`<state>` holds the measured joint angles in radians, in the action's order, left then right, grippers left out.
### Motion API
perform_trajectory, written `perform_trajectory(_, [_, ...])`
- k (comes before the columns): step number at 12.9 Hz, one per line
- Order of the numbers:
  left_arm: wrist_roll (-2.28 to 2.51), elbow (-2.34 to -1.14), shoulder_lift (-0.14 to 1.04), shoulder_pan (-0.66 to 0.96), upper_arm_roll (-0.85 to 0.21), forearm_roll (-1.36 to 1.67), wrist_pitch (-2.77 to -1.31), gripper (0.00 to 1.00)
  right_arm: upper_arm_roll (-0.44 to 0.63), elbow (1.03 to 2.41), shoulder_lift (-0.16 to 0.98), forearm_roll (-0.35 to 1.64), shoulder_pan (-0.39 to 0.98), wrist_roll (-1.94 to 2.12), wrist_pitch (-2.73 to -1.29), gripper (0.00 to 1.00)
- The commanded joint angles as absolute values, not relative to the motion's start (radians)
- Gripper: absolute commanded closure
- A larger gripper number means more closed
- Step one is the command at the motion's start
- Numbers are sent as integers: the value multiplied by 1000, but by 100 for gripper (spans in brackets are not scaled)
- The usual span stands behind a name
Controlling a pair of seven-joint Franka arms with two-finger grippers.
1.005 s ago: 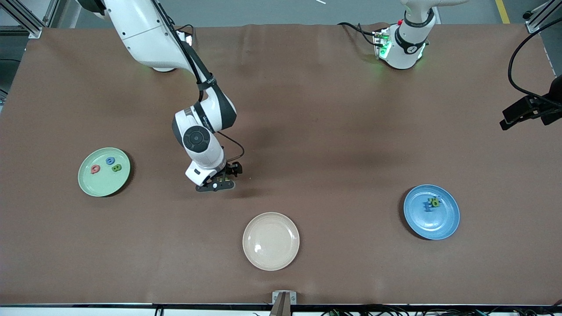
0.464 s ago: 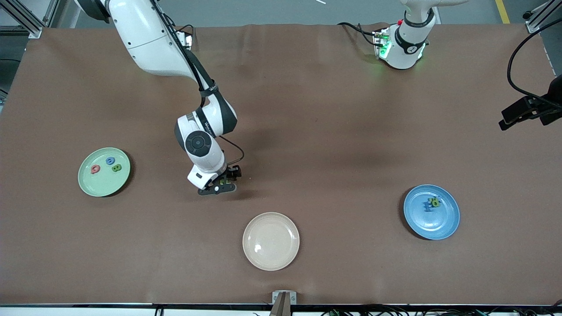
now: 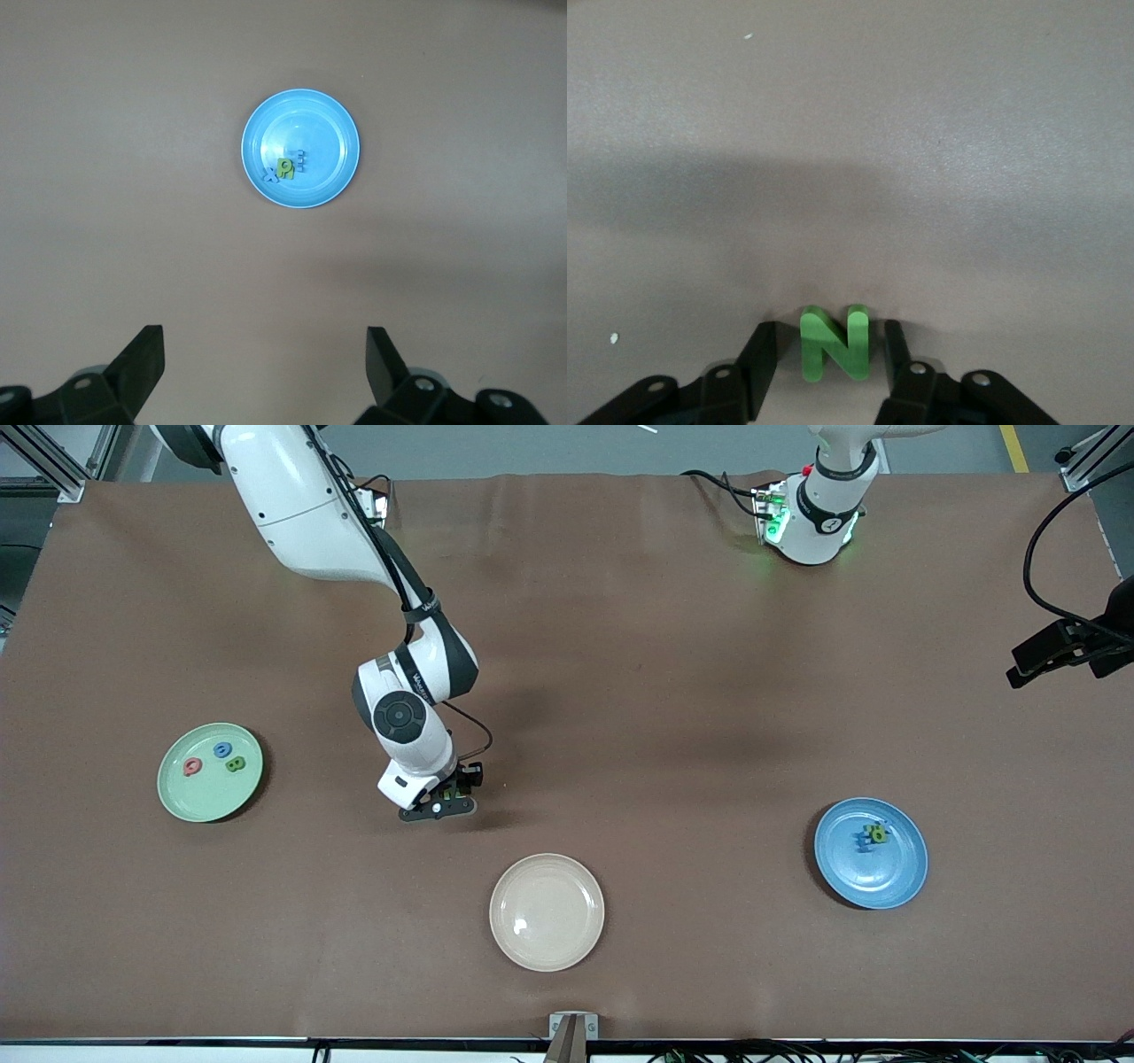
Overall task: Sort upper and lower case letters into plates
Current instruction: 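Carry the N to the green plate with the right gripper and release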
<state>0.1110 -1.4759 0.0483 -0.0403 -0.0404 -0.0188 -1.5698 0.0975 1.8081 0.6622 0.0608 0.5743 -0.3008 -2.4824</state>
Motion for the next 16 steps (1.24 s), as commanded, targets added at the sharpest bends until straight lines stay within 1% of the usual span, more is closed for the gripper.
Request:
perform_trajectory(1, [94,-1477,46,-41,-43,-40,-1574,0,89,1793,675,71,558,-281,-2485,65])
perform_trajectory(2, [94,-1477,45,-41,-43,-40,-1574,0,89,1793,675,71,557,-281,-2487,73])
perform_trajectory(3, [94,-1477,44,-43,-43,-40,-1574,0,89,1793,673,71,558,-281,-2485,76])
perform_trajectory(4, [94,-1477,46,-43,-43,-40,-1574,0,89,1796,667,71,557,-279,-2479,82])
perform_trajectory(5, [94,-1477,46,-43,-43,-40,-1574,0,89,1804,651,69,552,-275,-2464,84])
perform_trajectory(6, [94,-1477,46,-41,-43,-41,-1569,0,89,1805,599,69,551,-278,-2395,84])
perform_trajectory(8, [94,-1477,46,-41,-43,-44,-1569,0,95,1807,467,69,537,-272,-2187,84])
perform_trajectory(9, [94,-1477,49,-40,-43,-44,-1569,0,97,1809,392,66,507,-221,-2064,84])
perform_trajectory(11, [94,-1482,48,-35,-43,-44,-1566,0,97,1812,281,66,384,-56,-1888,84])
perform_trajectory(12, [95,-1483,48,-34,-44,-44,-1562,0,97,1830,249,61,312,34,-1849,84])
perform_trajectory(13, [101,-1483,48,-34,-44,-44,-1560,0,98,1863,227,57,220,169,-1850,84])
perform_trajectory(14, [100,-1483,48,-34,-51,-44,-1560,0,98,1879,232,55,133,298,-1861,84])
perform_trajectory(16, [100,-1483,48,-35,-54,-44,-1560,0,98,1896,242,54,-1,511,-1925,84])
